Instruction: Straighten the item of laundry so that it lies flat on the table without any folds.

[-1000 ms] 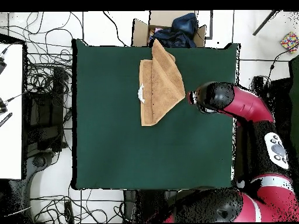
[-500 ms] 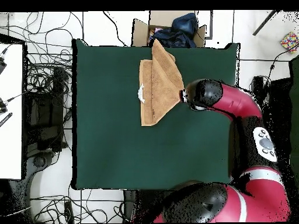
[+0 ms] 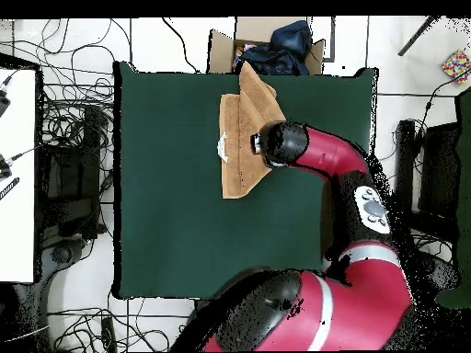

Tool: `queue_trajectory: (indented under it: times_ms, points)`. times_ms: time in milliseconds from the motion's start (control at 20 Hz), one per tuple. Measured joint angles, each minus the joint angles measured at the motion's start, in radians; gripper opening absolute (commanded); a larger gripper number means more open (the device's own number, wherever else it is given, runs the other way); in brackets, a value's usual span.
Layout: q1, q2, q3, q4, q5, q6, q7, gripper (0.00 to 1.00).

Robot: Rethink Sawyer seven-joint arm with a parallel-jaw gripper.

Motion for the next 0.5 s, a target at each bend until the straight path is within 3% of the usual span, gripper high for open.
queue_trajectory:
  times_ms: [500]
  points:
    - [0.043,0.066,-0.002,0.002,0.027,-0.178,0.089,1.0]
